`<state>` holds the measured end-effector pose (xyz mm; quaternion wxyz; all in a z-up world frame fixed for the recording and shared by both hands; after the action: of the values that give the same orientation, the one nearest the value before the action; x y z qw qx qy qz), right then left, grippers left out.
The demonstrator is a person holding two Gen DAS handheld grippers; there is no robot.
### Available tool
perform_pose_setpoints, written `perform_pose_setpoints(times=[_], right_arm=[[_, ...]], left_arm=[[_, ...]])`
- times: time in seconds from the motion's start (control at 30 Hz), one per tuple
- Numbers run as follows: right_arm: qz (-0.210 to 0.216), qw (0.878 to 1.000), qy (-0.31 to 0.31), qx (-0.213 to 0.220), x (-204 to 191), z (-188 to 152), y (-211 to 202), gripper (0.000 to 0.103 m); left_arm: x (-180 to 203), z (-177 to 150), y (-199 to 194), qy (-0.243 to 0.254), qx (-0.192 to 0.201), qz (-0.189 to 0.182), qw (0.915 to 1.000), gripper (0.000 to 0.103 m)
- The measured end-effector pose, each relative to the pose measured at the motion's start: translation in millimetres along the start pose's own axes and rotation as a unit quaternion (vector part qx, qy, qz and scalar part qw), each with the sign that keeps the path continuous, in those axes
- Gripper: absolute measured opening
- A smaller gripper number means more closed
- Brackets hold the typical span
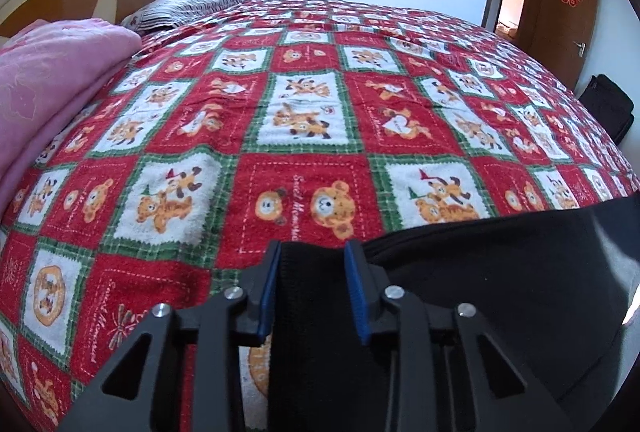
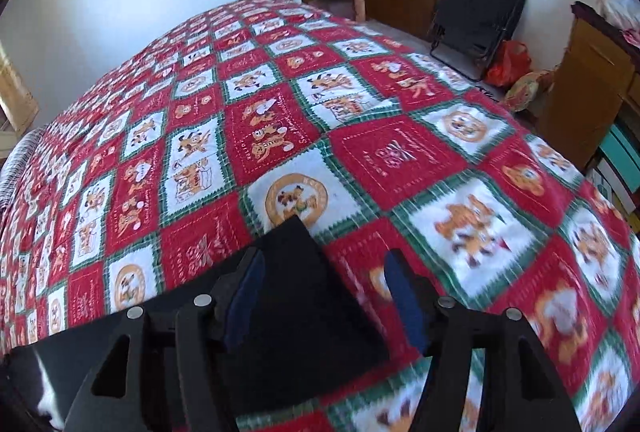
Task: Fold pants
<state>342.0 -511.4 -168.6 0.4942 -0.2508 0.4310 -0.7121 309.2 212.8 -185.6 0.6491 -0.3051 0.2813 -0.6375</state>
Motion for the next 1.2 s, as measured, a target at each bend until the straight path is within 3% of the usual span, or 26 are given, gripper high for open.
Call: perform_pose_setpoints(times=[0.1, 0.3, 0.33, 0.37, 0.47, 0.77, 1.2], right_arm=[[0.009, 1.000, -0.015, -0.023, -3.9, 10.8, 22.0, 0.064], [0.026, 0.997, -0.031, -0.064, -13.1, 13.0, 47.7, 0.063], [0.022, 0.997, -0.038, -0.064, -14.9, 11.8, 47.4, 0.051], [0.020, 0.996, -0.047, -0.069, -17.4, 10.0, 47.3, 0.029], [0.024, 0.997, -0.045, -0.063, -17.1, 8.3, 39.7, 0.004], [0.025, 0.998, -0.060, 0.014, -24.4, 10.5, -16.7, 0.004], [0.087, 0.991, -0.024, 0.103, 13.7, -25.1, -107.6, 0.004]], left_arm=[[2.8, -0.2, -1.2, 0.007, 0.001, -0.006, 1.0000, 0.022], [3.6, 0.6, -2.7, 0.001, 0.000, -0.015, 0.9999, 0.018], [4.2, 0.9, -3.0, 0.002, 0.000, -0.017, 0.9999, 0.016], [4.7, 1.3, -3.3, 0.002, -0.001, -0.020, 0.9998, 0.015], [4.9, 2.1, -3.3, 0.008, -0.005, -0.019, 0.9998, 0.014], [-1.0, 9.8, -29.0, 0.003, 0.025, -0.029, 0.9993, 0.013], [-10.4, 4.0, -79.3, -0.042, 0.088, -0.061, 0.9933, 0.013]])
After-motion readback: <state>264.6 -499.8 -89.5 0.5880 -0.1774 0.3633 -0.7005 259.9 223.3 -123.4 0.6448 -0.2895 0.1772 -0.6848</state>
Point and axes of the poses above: each gripper's, at about its wrist camera, not at the fingertips, and y roughly the way its jaws point, x to its right, z to its top, the point moved 3 cm from there along y, roughly the way its jaws point, and after that the axes turned 1 degree about z, right-handed, at the moved point
